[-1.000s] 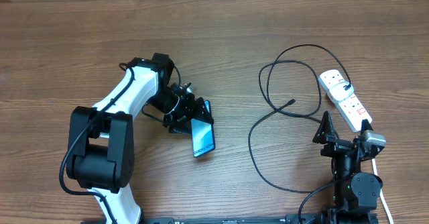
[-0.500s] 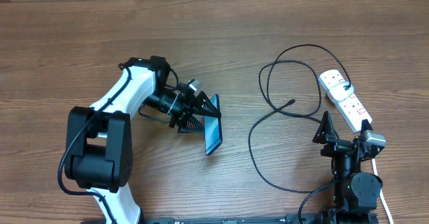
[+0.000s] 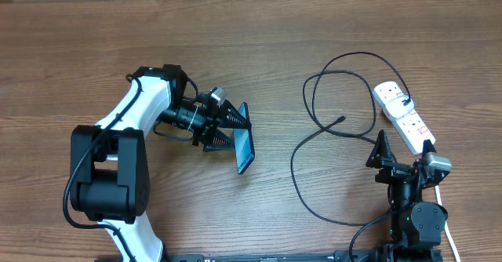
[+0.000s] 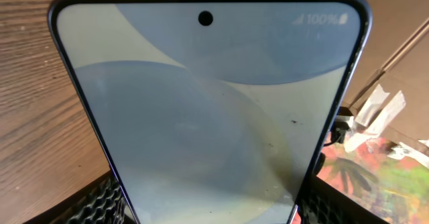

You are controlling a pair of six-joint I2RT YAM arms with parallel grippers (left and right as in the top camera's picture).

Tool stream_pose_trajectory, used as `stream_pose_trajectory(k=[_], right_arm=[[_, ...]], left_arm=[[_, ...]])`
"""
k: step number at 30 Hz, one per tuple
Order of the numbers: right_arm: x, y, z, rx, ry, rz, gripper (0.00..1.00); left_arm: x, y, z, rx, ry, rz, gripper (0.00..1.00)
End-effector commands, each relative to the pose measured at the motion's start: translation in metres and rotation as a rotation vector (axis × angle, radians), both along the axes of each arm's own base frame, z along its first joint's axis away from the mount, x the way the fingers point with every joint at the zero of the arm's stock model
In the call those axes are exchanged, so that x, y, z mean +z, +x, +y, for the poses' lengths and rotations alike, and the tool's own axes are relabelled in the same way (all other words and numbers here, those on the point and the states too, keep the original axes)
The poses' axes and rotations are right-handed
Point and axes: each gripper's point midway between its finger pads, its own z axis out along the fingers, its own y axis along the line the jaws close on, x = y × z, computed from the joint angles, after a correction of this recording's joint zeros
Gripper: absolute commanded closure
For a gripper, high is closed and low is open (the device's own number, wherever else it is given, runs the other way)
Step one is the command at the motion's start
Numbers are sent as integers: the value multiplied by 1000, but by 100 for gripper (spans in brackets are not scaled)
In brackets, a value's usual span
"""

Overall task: Plug charger to phone and switch on socket
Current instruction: 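Lift the phone with the left gripper and tilt it upright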

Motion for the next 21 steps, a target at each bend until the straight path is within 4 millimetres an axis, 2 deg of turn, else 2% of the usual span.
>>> stream_pose_trajectory(k=[1, 11, 21], right_arm=[[-3, 0, 0, 4, -3, 1, 0], [-3, 0, 0, 4, -3, 2, 0], [-3, 0, 0, 4, -3, 2, 0]], left_arm=[[18, 9, -6, 29, -92, -7, 57], [37, 12, -12, 85, -189, 80, 54], [54, 16, -15, 122, -277, 129, 59]])
